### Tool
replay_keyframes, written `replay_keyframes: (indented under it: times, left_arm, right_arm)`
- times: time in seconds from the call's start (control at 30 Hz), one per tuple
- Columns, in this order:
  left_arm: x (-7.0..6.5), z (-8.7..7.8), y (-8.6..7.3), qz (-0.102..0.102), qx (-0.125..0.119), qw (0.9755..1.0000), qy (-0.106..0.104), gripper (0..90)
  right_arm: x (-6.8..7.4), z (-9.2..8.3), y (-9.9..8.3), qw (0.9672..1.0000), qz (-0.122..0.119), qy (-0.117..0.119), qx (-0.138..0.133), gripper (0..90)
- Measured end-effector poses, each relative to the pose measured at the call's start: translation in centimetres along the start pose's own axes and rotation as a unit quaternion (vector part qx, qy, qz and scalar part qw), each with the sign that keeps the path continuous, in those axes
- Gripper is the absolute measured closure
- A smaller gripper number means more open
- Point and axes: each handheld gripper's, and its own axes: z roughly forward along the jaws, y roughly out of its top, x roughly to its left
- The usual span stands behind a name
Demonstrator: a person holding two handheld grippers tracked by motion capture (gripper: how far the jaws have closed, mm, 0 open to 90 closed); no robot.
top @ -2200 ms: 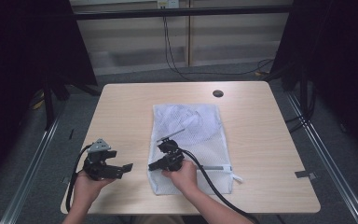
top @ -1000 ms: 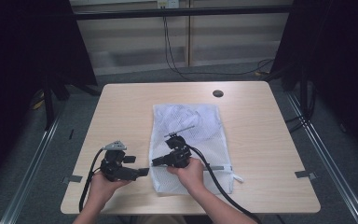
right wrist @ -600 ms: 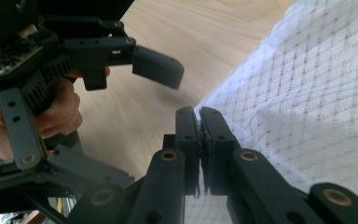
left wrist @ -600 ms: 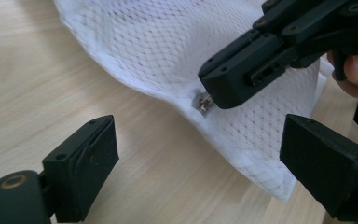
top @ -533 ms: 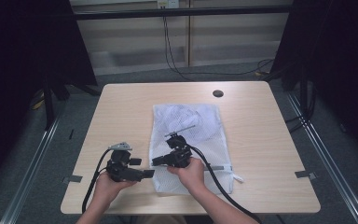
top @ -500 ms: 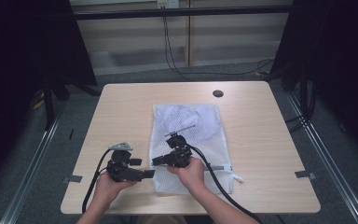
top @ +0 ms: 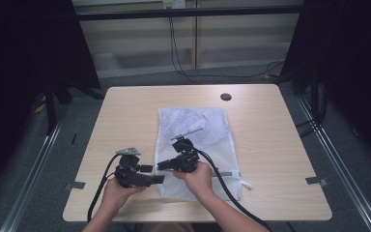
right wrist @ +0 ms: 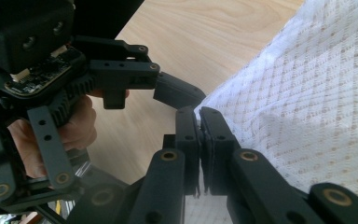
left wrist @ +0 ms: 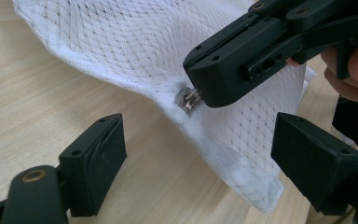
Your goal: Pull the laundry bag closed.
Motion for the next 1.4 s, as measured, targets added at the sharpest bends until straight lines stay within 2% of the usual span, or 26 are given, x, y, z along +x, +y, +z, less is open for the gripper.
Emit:
replay_keyframes:
  times: [0.27, 0.4, 0.77, 1.0, 1.23, 1.4]
  left_arm:
    - [-0.1, 0.7, 0.1, -0.004, 0.003, 1.0000, -0.005, 25.3]
    - [0.0, 0.9, 0.1, -0.007, 0.009, 0.9999, -0.007, 25.8]
    - [0.1, 1.4, 0.3, -0.018, -0.007, 0.9996, -0.018, 33.4]
    - [0.2, 1.3, 0.3, -0.024, -0.020, 0.9992, -0.024, 44.9]
    - [0.3, 1.7, 0.3, -0.035, -0.020, 0.9986, -0.035, 51.0]
    - [0.3, 1.8, 0.3, -0.039, -0.019, 0.9984, -0.035, 60.3]
  right_arm:
    - [0.1, -0.2, 0.0, 1.0000, -0.002, 0.003, -0.006, 86.6]
    - [0.3, -0.3, 0.1, 1.0000, -0.002, 0.002, -0.008, 86.6]
    - [0.4, -0.6, 0.2, 0.9998, -0.006, 0.005, -0.017, 86.6]
    - [0.5, -0.7, 0.2, 0.9998, -0.004, 0.006, -0.019, 86.6]
    - [0.6, -0.5, 0.2, 0.9998, -0.006, 0.007, -0.020, 86.6]
    - [0.6, -0.6, 0.2, 0.9997, -0.008, 0.006, -0.024, 86.6]
